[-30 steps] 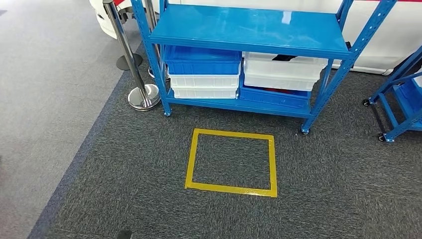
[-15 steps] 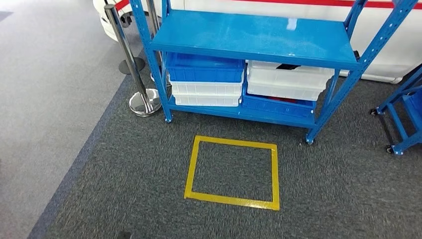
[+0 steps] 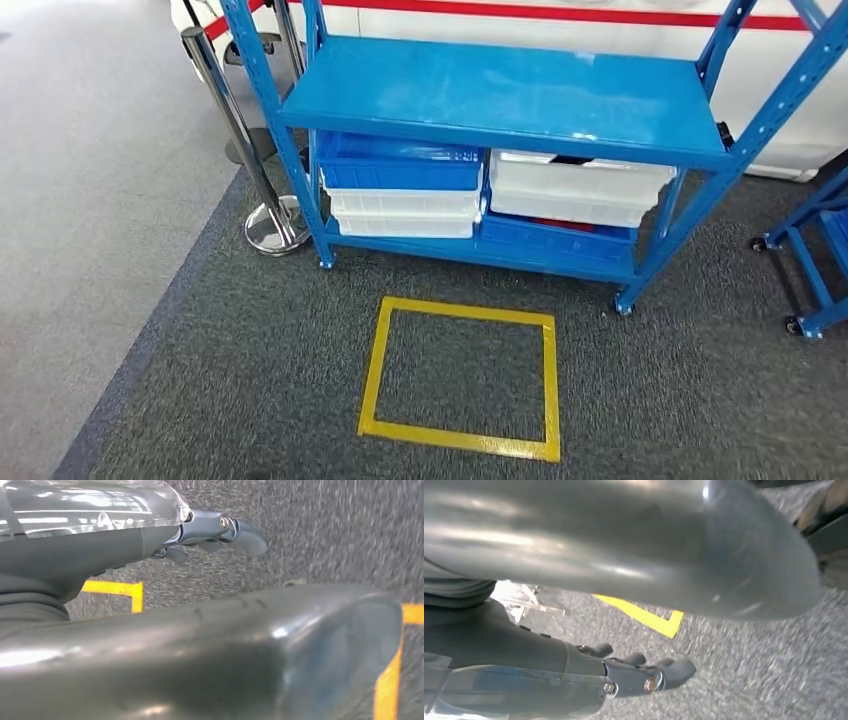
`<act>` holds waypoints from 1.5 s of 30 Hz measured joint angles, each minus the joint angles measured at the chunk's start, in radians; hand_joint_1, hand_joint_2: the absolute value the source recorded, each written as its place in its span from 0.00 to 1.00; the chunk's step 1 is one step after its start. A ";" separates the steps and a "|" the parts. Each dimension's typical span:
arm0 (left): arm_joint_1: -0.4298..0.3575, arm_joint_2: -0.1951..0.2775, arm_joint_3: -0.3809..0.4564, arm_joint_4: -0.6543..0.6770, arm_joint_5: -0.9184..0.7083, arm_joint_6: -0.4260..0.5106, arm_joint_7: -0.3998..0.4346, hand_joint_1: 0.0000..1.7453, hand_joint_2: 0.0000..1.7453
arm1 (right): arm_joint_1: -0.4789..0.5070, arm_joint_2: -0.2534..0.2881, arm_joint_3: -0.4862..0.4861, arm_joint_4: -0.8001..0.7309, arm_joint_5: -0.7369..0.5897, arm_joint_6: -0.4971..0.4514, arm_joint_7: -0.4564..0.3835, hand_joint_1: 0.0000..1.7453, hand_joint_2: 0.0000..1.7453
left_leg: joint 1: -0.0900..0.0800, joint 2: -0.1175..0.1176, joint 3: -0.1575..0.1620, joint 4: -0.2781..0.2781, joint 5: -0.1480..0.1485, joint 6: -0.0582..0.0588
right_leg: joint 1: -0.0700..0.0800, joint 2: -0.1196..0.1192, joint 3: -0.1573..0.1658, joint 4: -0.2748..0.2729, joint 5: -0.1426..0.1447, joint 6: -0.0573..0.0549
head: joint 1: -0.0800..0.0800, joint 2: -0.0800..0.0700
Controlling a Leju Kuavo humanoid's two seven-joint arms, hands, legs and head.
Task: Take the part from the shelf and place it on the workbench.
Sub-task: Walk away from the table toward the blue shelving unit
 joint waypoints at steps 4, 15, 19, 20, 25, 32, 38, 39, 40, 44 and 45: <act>-0.010 -0.002 0.000 0.000 0.001 0.000 0.002 0.00 0.00 | -0.011 -0.001 -0.001 -0.001 -0.001 -0.005 -0.007 0.00 0.00 | 0.008 -0.004 0.077 -0.052 -0.024 0.018 | -0.005 -0.003 -0.124 0.207 0.053 0.017 | 0.000 0.000; 0.000 -0.005 0.001 0.003 0.000 0.001 0.007 0.00 0.00 | -0.003 -0.002 -0.051 0.000 -0.063 -0.048 -0.009 0.00 0.00 | -0.001 0.010 0.274 -0.045 -0.188 -0.011 | 0.000 -0.043 -0.289 0.039 0.199 -0.002 | 0.000 0.000; -0.014 -0.004 0.000 0.003 0.000 0.001 0.008 0.00 0.00 | -0.009 0.003 -0.059 0.000 -0.054 -0.083 0.000 0.00 0.00 | 0.006 0.012 0.165 0.169 -0.141 -0.032 | -0.009 -0.017 -0.224 0.027 0.151 -0.023 | -0.001 0.000; -0.014 -0.004 0.000 0.003 -0.001 0.001 0.009 0.00 0.00 | -0.008 0.003 -0.062 0.000 -0.052 -0.086 0.001 0.00 0.00 | 0.011 0.011 0.121 0.217 -0.167 -0.038 | -0.010 -0.013 -0.207 0.025 0.137 -0.025 | -0.001 0.000; -0.006 -0.004 0.001 0.003 -0.001 0.003 0.010 0.00 0.00 | -0.003 0.004 -0.069 0.000 -0.045 -0.090 -0.001 0.00 0.00 | 0.029 0.011 -0.003 0.182 -0.311 -0.056 | -0.018 0.008 -0.110 0.024 0.064 -0.012 | -0.001 0.000; -0.008 -0.004 0.001 0.006 -0.005 0.010 0.019 0.00 0.00 | -0.007 0.006 -0.077 0.001 -0.045 -0.089 -0.021 0.00 0.00 | 0.024 0.009 -0.008 0.022 -0.007 -0.013 | -0.020 0.009 -0.047 0.012 -0.009 0.035 | 0.000 0.000; -0.016 -0.003 0.002 0.006 -0.013 0.013 0.012 0.00 0.00 | -0.014 0.006 -0.077 0.001 -0.039 -0.088 -0.038 0.00 0.00 | 0.020 0.005 0.028 -0.004 -0.027 0.014 | -0.017 0.002 -0.209 0.267 -0.089 0.041 | 0.000 0.000; -0.015 -0.003 0.002 0.006 -0.012 0.014 0.010 0.00 0.00 | -0.013 0.006 -0.077 0.001 -0.038 -0.089 -0.041 0.00 0.00 | 0.018 0.004 0.035 -0.004 -0.032 0.014 | -0.016 0.002 -0.216 0.252 -0.056 0.038 | 0.000 0.000; -0.014 -0.003 0.002 0.006 -0.012 0.014 0.009 0.00 0.00 | -0.012 0.006 -0.077 0.001 -0.037 -0.089 -0.043 0.00 0.00 | 0.016 0.002 0.043 -0.004 -0.037 0.014 | -0.014 0.002 -0.206 0.203 -0.010 0.034 | 0.000 0.000; -0.012 -0.005 0.003 0.007 -0.012 0.018 0.009 0.00 0.00 | -0.011 0.005 -0.078 0.001 -0.034 -0.089 -0.052 0.00 1.00 | 0.010 -0.001 0.052 -0.001 -0.051 0.004 | -0.002 0.001 -0.155 0.020 0.089 0.011 | 0.000 0.000; -0.013 -0.005 0.003 0.007 -0.012 0.019 0.009 0.00 0.00 | -0.012 0.005 -0.078 0.001 -0.033 -0.089 -0.054 0.00 1.00 | 0.008 -0.001 0.051 0.000 -0.052 0.002 | -0.002 0.002 -0.154 0.014 0.089 0.011 | 0.000 0.000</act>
